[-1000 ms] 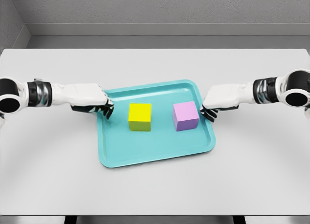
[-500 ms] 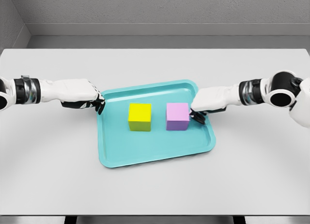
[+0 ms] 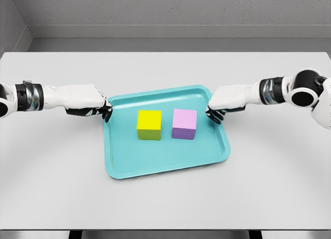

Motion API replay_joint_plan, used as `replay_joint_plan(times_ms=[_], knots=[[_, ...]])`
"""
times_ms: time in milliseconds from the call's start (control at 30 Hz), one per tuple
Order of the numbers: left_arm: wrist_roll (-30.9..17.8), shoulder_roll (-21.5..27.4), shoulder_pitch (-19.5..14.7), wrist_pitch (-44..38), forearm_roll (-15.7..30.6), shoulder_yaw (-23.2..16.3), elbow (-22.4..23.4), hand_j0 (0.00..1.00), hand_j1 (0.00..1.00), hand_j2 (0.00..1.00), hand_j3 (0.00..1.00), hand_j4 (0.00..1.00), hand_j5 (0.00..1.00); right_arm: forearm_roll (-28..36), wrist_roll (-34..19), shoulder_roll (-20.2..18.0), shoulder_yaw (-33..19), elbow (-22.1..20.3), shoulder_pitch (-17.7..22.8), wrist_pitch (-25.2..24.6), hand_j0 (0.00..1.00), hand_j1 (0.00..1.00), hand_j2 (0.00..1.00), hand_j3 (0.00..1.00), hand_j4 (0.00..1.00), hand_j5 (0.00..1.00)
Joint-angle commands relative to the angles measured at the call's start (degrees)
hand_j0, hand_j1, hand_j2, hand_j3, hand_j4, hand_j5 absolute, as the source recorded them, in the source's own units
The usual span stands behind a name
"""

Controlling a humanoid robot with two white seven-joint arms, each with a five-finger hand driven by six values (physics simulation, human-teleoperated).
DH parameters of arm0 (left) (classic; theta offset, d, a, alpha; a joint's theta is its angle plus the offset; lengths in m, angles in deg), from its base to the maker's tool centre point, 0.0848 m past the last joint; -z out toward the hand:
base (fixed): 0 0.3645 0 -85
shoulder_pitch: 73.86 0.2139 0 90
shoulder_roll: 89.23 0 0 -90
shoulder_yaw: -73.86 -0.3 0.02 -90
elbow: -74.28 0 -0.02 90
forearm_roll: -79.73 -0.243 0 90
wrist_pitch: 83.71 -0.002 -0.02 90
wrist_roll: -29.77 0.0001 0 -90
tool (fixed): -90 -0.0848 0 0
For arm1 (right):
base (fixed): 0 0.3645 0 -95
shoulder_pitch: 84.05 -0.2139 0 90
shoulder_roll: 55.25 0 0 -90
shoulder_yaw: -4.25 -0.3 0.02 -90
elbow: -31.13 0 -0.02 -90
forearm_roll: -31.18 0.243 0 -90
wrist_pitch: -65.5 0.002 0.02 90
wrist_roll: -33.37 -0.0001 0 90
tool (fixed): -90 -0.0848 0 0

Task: Push two cubes

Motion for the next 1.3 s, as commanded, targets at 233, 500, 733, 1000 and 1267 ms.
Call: replay_joint_plan(times_ms=[233,500,733,1000,1267], knots=[[0.02,0.04,0.0,-0.14,0.32,0.03,0.0,0.38,0.38,0.38,0.38,0.38,0.38,0.14,0.01,4.02,0.35,1.71,-0.09,-0.13,0.19,0.19,0.19,0.19,0.19,0.19],[0.02,0.04,0.0,-0.14,0.32,0.03,0.0,0.38,0.38,0.38,0.38,0.38,0.38,0.14,0.01,5.25,1.32,2.94,-0.7,-0.13,0.19,0.19,0.19,0.19,0.19,0.19],[0.02,0.04,0.0,-0.14,0.32,0.03,0.0,0.38,0.38,0.38,0.38,0.38,0.38,0.23,0.01,3.23,0.27,8.13,-0.53,-0.13,0.2,0.2,0.2,0.2,0.2,0.2],[0.02,-0.14,0.26,-0.14,0.32,-0.15,-0.35,0.38,0.38,0.38,0.38,0.38,0.38,0.23,0.01,-4.5,-5.34,0.84,-0.88,-0.13,0.19,0.19,0.19,0.19,0.19,0.19],[0.02,-0.75,0.44,-0.14,-0.03,-0.58,-0.44,0.38,0.38,0.38,0.38,0.38,0.38,0.49,0.01,-13.56,0.44,-17.53,-0.09,-0.13,0.14,0.14,0.14,0.14,0.14,0.14]])
